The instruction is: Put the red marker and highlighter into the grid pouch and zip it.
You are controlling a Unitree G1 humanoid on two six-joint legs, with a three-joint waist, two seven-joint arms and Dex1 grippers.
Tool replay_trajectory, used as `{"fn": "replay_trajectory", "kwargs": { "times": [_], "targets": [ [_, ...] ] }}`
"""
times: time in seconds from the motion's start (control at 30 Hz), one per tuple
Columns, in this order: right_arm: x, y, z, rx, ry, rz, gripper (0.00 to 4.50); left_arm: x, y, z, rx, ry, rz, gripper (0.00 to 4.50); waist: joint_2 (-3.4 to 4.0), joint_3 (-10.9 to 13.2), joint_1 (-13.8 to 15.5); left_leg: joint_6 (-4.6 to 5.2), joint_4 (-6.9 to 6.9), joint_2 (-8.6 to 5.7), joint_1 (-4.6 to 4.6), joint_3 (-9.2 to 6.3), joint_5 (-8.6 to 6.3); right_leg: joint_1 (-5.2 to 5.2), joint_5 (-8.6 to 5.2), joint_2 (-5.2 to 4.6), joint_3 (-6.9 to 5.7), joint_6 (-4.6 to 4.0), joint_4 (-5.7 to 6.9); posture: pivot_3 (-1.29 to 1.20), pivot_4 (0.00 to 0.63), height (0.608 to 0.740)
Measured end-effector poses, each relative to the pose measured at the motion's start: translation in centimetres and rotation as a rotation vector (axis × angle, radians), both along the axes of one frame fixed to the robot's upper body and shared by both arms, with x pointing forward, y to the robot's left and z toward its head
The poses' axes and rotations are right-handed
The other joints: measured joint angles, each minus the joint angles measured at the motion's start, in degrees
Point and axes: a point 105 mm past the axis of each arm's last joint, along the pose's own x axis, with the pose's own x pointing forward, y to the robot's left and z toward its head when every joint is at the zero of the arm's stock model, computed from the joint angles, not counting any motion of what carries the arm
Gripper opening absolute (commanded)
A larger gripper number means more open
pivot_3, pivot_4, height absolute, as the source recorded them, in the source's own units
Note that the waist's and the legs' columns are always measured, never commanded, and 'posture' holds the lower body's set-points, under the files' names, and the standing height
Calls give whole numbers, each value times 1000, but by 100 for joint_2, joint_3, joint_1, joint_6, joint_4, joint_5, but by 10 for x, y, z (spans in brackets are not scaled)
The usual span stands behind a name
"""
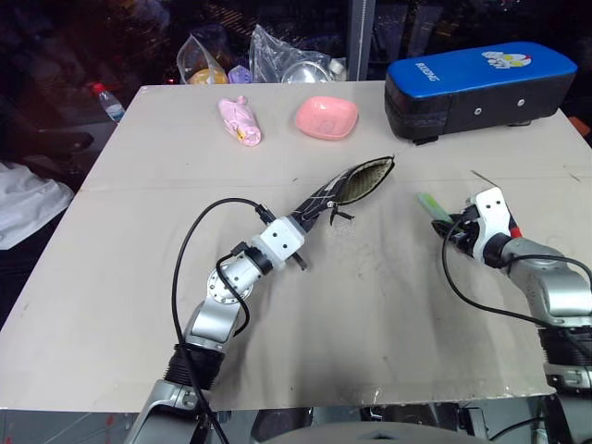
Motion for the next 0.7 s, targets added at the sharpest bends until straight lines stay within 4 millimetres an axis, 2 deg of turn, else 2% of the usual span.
{"fn": "replay_trajectory", "kwargs": {
  "times": [0.13, 0.2, 0.27, 0.3, 0.4, 0.47, 0.53, 0.7],
  "targets": [
    [-3, -2, 2, -18, -9, 4, 826, 0, 0, 0, -2, 1, -2, 0, 0, 0, -1, 1, 1, 0, 0, 0, 0, 1, 0, 0, 0, 1, 0, 0, 150, 737],
    [-4, -3, 10, -45, -32, 27, 826, 0, -1, 1, -4, 2, -7, 0, 1, 0, -8, 7, 1, 0, 0, 1, -4, 0, 0, 1, 1, 1, 0, 0, 150, 737],
    [-3, 3, 34, -90, -119, 94, 826, 0, -1, 1, -4, 1, -12, 0, 1, 1, -27, 9, 1, 0, 1, 1, -5, 0, 0, 4, 1, 1, 0, 0, 150, 737],
    [-2, 5, 40, -100, -142, 110, 826, 0, -2, 2, -3, 0, -15, 0, 1, 1, -33, 10, 1, 1, 1, 1, -5, 0, 0, 6, 2, 1, 1, 0, 150, 737],
    [-4, 31, 83, -184, -311, 284, 826, 0, -4, 4, 5, -5, -33, 0, 1, 1, -57, 10, 0, 4, 2, 0, -5, -1, 0, 11, 1, 1, 0, 0, 150, 737],
    [-9, 51, 103, -259, -411, 402, 826, 1, -5, 6, 6, -9, -38, 0, 1, 1, -56, 8, 1, 5, 2, 0, -4, -1, 0, 13, 1, 1, -1, 0, 150, 737],
    [-12, 59, 108, -315, -454, 462, 826, 1, -6, 5, 8, -8, -42, 0, -2, 0, -41, -1, 1, 5, 1, -1, 1, 0, 0, 11, -1, 1, -4, 0, 150, 737],
    [-13, 80, 96, -599, -532, 666, 826, 1, -5, 3, 15, 0, -47, 0, -2, 1, -15, -4, 7, 2, 0, 4, 2, 0, 2, 7, 2, 3, -3, 0, 150, 737]
  ]
}}
